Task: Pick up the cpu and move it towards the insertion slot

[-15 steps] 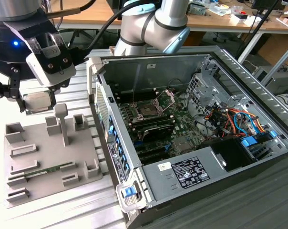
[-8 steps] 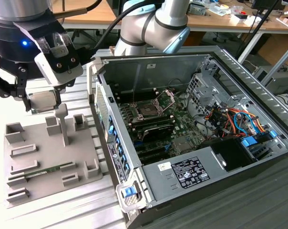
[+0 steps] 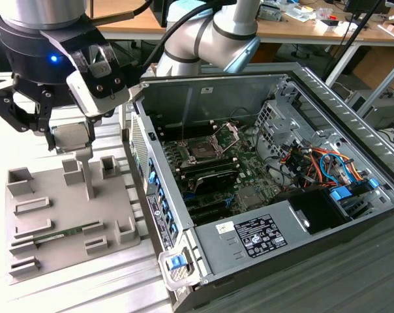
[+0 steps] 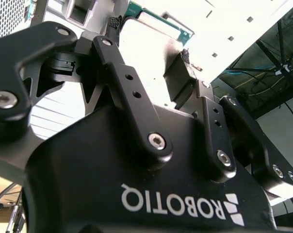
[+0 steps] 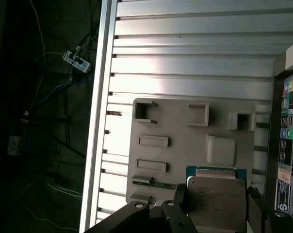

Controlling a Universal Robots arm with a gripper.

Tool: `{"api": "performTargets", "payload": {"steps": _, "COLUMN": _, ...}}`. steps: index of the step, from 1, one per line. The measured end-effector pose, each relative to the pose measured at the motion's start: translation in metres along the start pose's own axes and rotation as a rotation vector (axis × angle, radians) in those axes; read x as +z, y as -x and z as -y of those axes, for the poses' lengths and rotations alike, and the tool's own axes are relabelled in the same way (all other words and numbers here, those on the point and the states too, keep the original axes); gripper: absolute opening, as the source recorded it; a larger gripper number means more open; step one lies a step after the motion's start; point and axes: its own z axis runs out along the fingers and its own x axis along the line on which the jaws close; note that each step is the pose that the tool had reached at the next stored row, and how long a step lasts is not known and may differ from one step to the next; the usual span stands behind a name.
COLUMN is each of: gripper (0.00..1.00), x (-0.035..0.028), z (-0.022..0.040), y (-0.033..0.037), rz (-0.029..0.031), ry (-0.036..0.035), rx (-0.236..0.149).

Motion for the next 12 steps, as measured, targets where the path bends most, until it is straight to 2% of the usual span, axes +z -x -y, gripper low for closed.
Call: {"api": "performTargets", "payload": {"steps": 12, "gripper": 0.55, "x": 0.0000, "z": 0.0024, "y": 0.0230, "rz": -0.0011, "ry": 0.0001, "rx": 0.000}}
